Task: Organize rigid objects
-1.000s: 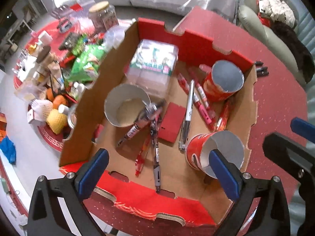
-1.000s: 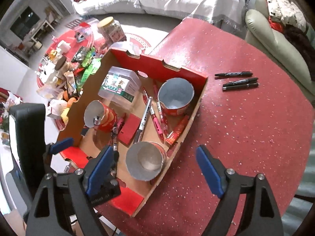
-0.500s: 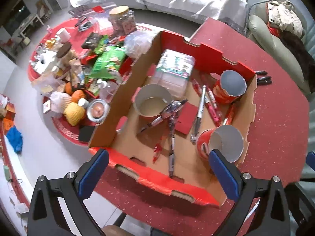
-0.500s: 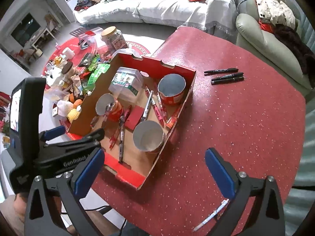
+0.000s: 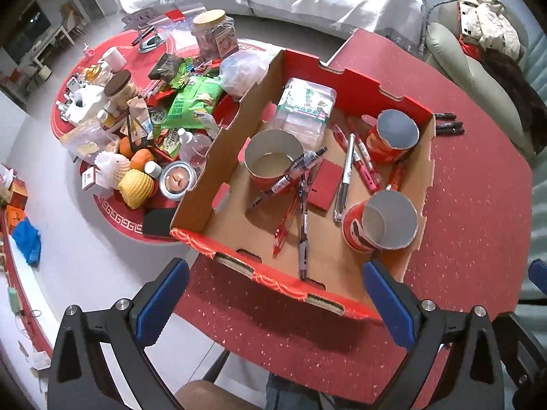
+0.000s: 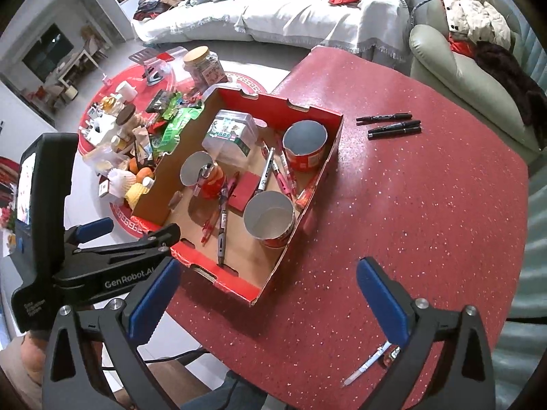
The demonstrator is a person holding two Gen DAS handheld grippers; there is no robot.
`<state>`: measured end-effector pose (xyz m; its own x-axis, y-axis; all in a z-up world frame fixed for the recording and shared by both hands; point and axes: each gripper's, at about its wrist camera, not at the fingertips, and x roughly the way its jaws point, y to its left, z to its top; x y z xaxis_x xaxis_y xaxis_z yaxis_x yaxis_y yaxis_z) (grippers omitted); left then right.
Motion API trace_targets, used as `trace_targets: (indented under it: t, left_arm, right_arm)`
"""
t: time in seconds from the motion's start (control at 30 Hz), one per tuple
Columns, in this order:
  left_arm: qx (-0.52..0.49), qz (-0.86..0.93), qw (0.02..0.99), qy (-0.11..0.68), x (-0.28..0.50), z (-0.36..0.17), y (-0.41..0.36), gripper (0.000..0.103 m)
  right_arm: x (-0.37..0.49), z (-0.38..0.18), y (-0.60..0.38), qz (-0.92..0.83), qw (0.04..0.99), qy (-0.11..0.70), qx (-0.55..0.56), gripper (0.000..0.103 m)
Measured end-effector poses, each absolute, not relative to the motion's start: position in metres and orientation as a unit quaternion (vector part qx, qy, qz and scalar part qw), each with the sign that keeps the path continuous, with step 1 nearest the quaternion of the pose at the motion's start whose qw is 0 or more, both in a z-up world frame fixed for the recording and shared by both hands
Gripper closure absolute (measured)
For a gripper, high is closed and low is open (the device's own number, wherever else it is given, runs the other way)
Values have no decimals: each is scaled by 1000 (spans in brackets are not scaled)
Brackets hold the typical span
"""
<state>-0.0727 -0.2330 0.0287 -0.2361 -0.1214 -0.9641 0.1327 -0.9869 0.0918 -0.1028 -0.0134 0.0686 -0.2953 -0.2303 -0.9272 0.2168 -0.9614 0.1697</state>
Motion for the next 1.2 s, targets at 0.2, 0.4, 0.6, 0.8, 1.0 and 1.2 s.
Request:
trace_targets:
  t: [0.2, 0.4, 0.6, 0.8, 1.0, 1.2]
  left_arm:
    - [613, -787, 75, 1, -65, 33, -229, 1]
    - [613, -786, 79, 8, -61, 36, -232, 1]
    - [609, -788, 92, 6, -58, 39, -239, 1]
    - [610, -786, 100, 12, -57, 39, -245, 1]
    - [614, -783, 102, 12, -55, 39, -245, 1]
    - [620, -777, 102, 15, -55, 36, -244, 1]
  right_arm:
    - [-100, 74, -19, -807, 137, 12, 574, 1]
    - [-106, 80, -24, -810, 137, 27, 569, 1]
    - [-108, 80, -30, -811, 134, 56, 567, 1]
    - [-111, 84, -31, -815, 135, 74, 559, 1]
    - [-112, 86, -33, -815, 142, 78, 556, 1]
    - [-112, 86, -33, -815, 145, 79, 556, 1]
